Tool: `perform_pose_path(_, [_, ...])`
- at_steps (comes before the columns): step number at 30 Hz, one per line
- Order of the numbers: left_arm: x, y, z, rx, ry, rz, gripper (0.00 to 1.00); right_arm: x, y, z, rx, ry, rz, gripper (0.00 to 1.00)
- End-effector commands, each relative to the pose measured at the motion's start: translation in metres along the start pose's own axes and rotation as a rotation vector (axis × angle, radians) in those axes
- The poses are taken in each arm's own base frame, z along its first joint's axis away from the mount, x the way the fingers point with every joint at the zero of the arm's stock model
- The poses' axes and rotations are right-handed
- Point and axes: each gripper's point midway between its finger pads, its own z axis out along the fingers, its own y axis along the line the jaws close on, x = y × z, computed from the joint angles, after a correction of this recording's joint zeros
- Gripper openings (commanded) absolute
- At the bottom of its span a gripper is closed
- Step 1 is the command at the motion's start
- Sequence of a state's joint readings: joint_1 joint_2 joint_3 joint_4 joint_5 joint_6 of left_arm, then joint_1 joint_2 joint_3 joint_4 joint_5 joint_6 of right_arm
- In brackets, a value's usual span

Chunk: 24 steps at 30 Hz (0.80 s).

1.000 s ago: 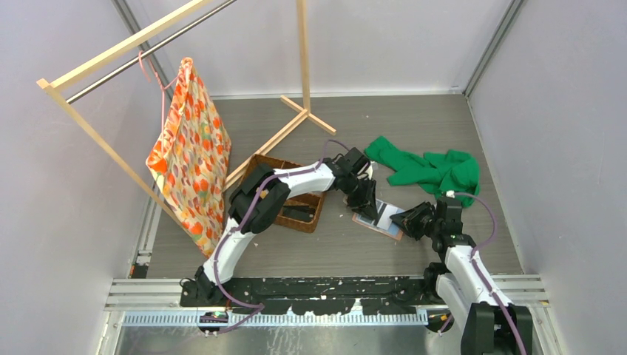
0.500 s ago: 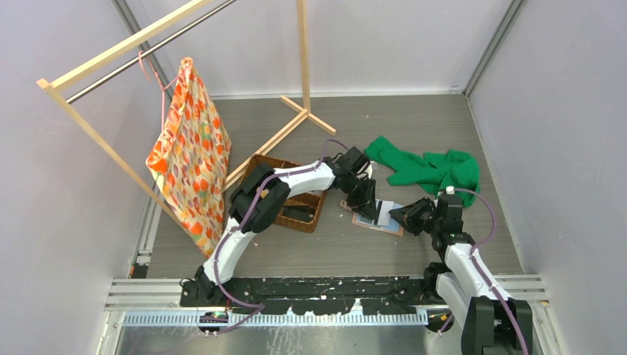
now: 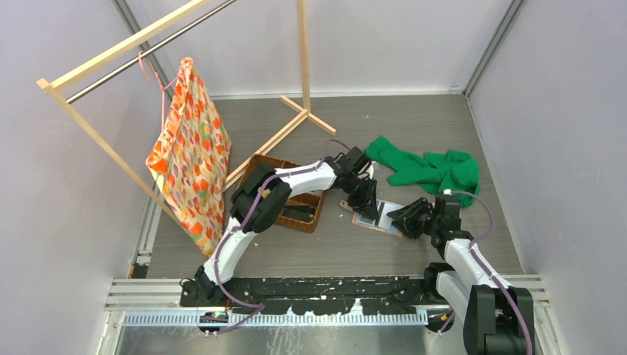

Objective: Take the credit cards out of the card holder
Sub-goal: Remove the credit card from the card holder.

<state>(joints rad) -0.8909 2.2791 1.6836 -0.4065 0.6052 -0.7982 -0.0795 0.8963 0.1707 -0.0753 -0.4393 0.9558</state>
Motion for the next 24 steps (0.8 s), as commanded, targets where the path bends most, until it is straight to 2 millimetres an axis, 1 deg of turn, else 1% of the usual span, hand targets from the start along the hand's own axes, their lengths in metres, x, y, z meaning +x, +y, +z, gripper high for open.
perform_pose_path(1, [0.001,0.035,0.010,-0.120,0.011,-0.002,0.21,-0.003,-0.010,0.001,0.060,-0.014,-0.027,0.43])
perform_pose_path(4, [-0.002,0.040,0.008,-0.133,0.006,-0.002,0.21,-0.004,-0.012,-0.001,0.071,-0.024,-0.030,0.44])
perform_pose_path(7, [-0.002,0.040,0.010,-0.124,0.014,-0.004,0.21,-0.002,-0.009,-0.001,0.048,-0.019,-0.038,0.43])
perform_pose_path(12, [-0.002,0.041,0.013,-0.118,0.018,-0.008,0.20,0.002,0.006,-0.002,-0.037,0.008,-0.058,0.28])
perform_pose_path(14, [-0.002,0.041,0.013,-0.118,0.022,-0.011,0.20,0.003,0.013,-0.003,-0.077,0.014,-0.064,0.25])
perform_pose_path(19, [-0.002,0.040,0.013,-0.115,0.021,-0.010,0.20,0.005,0.027,-0.005,-0.147,0.032,-0.087,0.22])
perform_pose_path(21, [-0.002,0.041,0.014,-0.116,0.022,-0.011,0.20,0.006,0.030,-0.005,-0.162,0.036,-0.094,0.18])
perform_pose_path(24, [-0.002,0.042,0.014,-0.116,0.023,-0.011,0.20,0.005,0.033,-0.007,-0.174,0.033,-0.098,0.09])
